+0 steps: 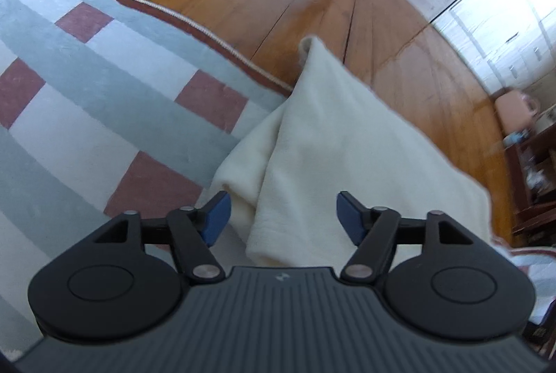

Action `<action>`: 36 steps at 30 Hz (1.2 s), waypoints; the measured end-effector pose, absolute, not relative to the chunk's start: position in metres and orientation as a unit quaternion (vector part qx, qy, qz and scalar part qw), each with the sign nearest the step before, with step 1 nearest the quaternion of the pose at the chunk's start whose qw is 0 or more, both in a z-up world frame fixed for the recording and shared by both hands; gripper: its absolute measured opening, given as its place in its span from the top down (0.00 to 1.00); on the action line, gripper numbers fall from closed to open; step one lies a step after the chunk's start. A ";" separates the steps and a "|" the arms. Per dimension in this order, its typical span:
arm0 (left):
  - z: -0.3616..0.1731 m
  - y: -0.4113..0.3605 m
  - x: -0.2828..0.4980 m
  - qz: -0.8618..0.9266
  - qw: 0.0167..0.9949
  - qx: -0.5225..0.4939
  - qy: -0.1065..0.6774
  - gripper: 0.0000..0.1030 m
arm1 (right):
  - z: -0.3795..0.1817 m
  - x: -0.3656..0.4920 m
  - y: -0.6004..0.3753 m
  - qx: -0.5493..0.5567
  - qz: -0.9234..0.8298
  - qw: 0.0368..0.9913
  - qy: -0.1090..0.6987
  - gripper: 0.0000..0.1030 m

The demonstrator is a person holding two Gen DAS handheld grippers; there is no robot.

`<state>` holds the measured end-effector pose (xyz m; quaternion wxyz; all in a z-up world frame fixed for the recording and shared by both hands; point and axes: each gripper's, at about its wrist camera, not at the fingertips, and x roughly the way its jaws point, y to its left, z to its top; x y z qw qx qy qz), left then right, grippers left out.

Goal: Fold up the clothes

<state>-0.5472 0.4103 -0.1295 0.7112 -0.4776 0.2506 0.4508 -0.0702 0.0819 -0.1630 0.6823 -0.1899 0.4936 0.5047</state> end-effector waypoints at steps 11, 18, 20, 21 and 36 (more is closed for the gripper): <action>-0.154 0.405 -0.493 0.404 0.737 -0.403 0.362 0.84 | -0.184 -0.057 0.066 -0.086 0.484 0.669 0.557 0.83; -0.105 0.423 -0.525 0.382 0.748 -0.487 0.239 0.88 | -0.088 -0.042 0.079 -0.059 0.587 0.656 0.471 0.89; -0.097 0.416 -0.536 0.387 0.746 -0.489 0.233 0.93 | -0.062 -0.035 0.075 -0.032 0.603 0.640 0.475 0.89; -0.093 0.412 -0.541 0.390 0.745 -0.490 0.231 0.93 | -0.050 -0.033 0.072 -0.020 0.610 0.633 0.477 0.89; -0.129 0.384 -0.537 0.398 0.707 -0.462 0.359 0.92 | -0.121 -0.066 0.069 -0.215 0.531 0.634 0.519 0.90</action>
